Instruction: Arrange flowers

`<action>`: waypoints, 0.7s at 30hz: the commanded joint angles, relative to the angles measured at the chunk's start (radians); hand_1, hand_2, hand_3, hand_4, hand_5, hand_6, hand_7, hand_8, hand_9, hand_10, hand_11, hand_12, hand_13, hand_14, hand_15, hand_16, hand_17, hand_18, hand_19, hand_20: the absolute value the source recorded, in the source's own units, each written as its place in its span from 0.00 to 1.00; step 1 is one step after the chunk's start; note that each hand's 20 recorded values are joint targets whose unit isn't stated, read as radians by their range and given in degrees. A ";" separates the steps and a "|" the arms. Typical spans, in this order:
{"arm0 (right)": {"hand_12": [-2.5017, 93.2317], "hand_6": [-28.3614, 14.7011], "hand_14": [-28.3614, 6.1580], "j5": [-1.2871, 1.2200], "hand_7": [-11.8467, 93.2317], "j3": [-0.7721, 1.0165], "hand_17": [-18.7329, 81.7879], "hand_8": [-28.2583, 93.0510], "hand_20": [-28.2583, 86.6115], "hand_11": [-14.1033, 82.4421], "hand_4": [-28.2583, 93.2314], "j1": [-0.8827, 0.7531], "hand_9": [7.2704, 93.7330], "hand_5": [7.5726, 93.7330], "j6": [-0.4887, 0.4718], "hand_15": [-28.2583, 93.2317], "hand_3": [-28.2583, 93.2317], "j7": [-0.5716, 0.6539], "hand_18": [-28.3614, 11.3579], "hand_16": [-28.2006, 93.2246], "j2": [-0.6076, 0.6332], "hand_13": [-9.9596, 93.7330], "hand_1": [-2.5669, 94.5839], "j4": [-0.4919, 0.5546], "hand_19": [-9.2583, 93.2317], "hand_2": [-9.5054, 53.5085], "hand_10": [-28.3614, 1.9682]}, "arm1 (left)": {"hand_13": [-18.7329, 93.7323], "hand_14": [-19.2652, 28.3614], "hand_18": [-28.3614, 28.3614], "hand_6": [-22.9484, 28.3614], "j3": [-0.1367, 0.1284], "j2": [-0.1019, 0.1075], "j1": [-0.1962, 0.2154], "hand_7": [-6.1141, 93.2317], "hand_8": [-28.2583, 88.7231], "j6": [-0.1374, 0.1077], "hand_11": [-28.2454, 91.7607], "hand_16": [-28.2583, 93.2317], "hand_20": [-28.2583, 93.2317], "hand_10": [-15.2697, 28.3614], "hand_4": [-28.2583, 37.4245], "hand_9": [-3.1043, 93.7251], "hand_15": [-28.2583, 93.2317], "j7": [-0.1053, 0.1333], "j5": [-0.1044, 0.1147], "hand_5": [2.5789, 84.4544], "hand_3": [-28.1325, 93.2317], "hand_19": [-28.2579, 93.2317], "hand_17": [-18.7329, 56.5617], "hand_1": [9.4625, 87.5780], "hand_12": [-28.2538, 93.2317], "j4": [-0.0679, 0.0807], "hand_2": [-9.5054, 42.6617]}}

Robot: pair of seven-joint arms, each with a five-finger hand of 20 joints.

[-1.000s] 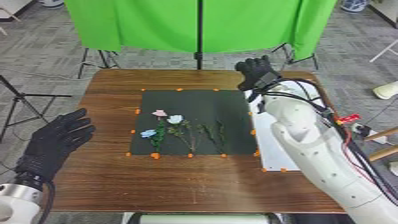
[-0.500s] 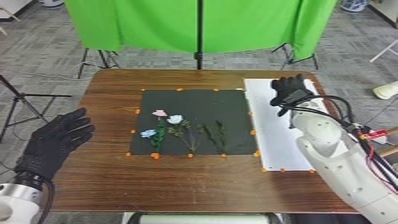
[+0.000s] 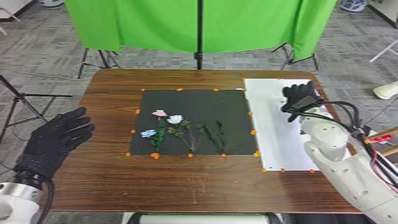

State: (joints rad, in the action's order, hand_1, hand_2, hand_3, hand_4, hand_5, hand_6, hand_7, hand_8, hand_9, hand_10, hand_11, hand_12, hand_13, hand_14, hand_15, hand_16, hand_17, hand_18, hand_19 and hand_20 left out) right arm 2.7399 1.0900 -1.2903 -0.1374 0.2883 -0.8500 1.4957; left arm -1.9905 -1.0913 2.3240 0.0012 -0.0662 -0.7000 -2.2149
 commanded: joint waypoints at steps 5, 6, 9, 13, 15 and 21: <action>0.45 0.73 0.84 0.020 0.51 -0.035 0.42 0.07 0.55 0.41 0.00 0.051 0.75 0.56 0.084 0.65 0.89 0.001 0.34 0.50 -0.038 0.74 0.44 -0.084 0.76 0.00 0.85 | 0.36 0.72 0.87 0.53 -0.002 -0.018 0.025 0.32 0.13 -0.006 0.52 0.19 0.28 0.65 0.00 0.33 0.65 0.009 0.000 0.40 0.82 0.65 0.14 0.21 0.35 -0.002 0.24; 0.47 0.73 0.84 0.017 0.53 -0.039 0.43 0.10 0.55 0.39 0.00 0.053 0.78 0.57 0.108 0.65 0.88 -0.001 0.34 0.50 -0.038 0.76 0.45 -0.090 0.77 0.00 0.86 | 0.36 0.72 0.87 0.53 -0.001 -0.018 0.024 0.32 0.13 -0.003 0.52 0.19 0.28 0.65 0.00 0.33 0.65 0.009 0.000 0.40 0.82 0.65 0.14 0.21 0.35 -0.001 0.24; 0.49 0.72 0.81 0.023 0.59 -0.042 0.45 0.10 0.56 0.38 0.00 0.050 0.86 0.65 0.160 0.67 0.88 -0.009 0.34 0.50 -0.043 0.81 0.48 -0.102 0.78 0.03 0.86 | 0.36 0.71 0.87 0.53 -0.003 -0.021 0.032 0.32 0.13 -0.002 0.52 0.19 0.28 0.65 0.00 0.33 0.65 0.012 -0.001 0.40 0.82 0.65 0.14 0.21 0.35 -0.005 0.24; 0.47 0.73 0.79 0.031 0.57 -0.043 0.47 0.12 0.56 0.41 0.00 0.047 0.90 0.72 0.145 0.69 0.88 0.003 0.33 0.46 -0.044 0.85 0.50 -0.090 0.80 0.04 0.87 | 0.36 0.71 0.87 0.53 -0.007 -0.026 0.041 0.32 0.13 0.003 0.52 0.19 0.28 0.65 0.00 0.33 0.65 0.018 -0.001 0.40 0.82 0.65 0.14 0.21 0.35 -0.008 0.24; 0.47 0.72 0.80 0.021 0.57 -0.039 0.47 0.12 0.56 0.41 0.00 0.042 0.90 0.72 0.094 0.69 0.89 0.029 0.33 0.46 -0.042 0.84 0.49 -0.062 0.81 0.04 0.86 | 0.36 0.72 0.87 0.53 -0.008 -0.027 0.044 0.31 0.13 0.005 0.52 0.19 0.28 0.65 0.00 0.33 0.65 0.019 -0.002 0.40 0.82 0.65 0.14 0.21 0.35 -0.009 0.24; 0.46 0.68 0.75 0.002 0.54 -0.027 0.43 0.09 0.57 0.49 0.00 0.038 0.75 0.60 0.010 0.74 0.95 0.058 0.32 0.46 -0.050 0.76 0.39 -0.017 0.79 0.00 0.76 | 0.36 0.72 0.87 0.53 -0.010 -0.030 0.041 0.32 0.13 0.010 0.52 0.19 0.28 0.65 0.00 0.33 0.65 0.016 -0.003 0.40 0.82 0.65 0.14 0.21 0.35 -0.007 0.24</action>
State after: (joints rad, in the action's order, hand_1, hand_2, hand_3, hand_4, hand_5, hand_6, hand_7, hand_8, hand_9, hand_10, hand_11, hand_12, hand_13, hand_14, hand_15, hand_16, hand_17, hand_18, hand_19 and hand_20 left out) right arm 2.7468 1.0483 -1.2488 -0.0589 0.3125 -0.8903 1.4325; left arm -1.9976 -1.1084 2.3526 0.0025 -0.0462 -0.7005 -2.2228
